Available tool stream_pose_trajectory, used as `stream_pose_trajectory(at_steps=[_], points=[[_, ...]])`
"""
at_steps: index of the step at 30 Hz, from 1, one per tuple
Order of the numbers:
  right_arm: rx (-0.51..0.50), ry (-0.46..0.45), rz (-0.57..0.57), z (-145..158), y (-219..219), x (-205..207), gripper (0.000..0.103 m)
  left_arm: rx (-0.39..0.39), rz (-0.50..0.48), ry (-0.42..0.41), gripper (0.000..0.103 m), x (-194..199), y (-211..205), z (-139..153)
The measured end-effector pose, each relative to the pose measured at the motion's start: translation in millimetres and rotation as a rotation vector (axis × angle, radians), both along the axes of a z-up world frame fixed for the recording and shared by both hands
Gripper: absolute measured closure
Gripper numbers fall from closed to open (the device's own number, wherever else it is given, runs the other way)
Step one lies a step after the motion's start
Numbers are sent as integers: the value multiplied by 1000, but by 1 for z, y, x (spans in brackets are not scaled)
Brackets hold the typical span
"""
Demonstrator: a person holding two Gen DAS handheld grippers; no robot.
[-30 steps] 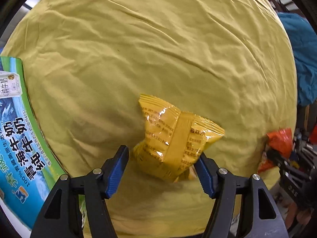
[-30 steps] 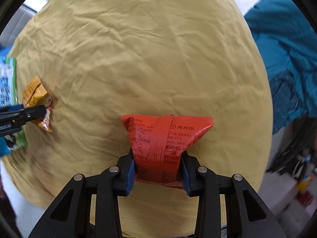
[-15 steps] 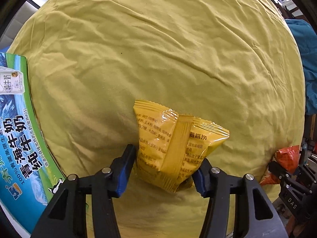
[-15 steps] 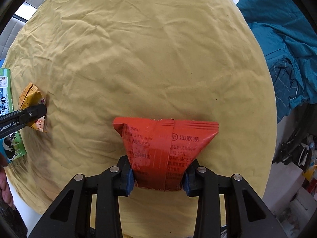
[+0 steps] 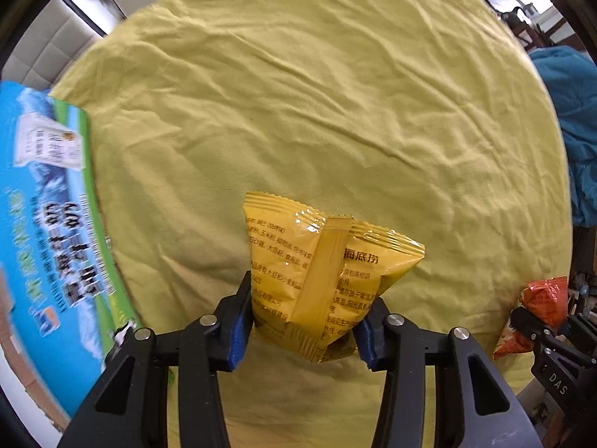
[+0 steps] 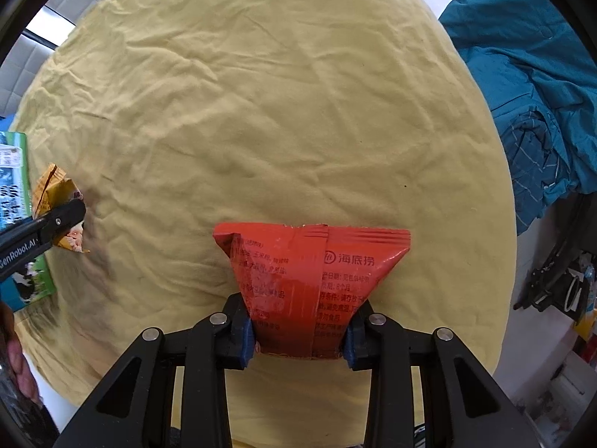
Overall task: Organize snacks
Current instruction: 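Carry the yellow and orange-red bags over the box with both tools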
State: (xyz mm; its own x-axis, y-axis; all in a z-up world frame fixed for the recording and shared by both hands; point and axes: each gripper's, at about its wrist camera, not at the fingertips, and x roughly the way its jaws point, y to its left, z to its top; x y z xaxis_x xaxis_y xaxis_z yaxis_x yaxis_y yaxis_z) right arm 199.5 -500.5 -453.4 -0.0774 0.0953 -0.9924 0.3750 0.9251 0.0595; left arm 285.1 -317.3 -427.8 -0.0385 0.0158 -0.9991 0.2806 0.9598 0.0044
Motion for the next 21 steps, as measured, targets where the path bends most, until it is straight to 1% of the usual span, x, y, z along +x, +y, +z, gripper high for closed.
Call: stream_pose_trajectory(at_steps=[4,6,9,14,21], points=[[30,-53,4,25,5,2,66,-38,20,-56,60,-15,6,33],[46,-87,10,43,11,5,66,-63,38,-90,60,-25,13,53],[68,-138,38,68,30,13,66,-99,62,-123,60,-33,29,81],[93,-229,112,114,73,25,66,-134,98,-194,60,-33,77,134],[105,-346,211,184,154,35,66,-175,166,-288,60,-46,153,201]])
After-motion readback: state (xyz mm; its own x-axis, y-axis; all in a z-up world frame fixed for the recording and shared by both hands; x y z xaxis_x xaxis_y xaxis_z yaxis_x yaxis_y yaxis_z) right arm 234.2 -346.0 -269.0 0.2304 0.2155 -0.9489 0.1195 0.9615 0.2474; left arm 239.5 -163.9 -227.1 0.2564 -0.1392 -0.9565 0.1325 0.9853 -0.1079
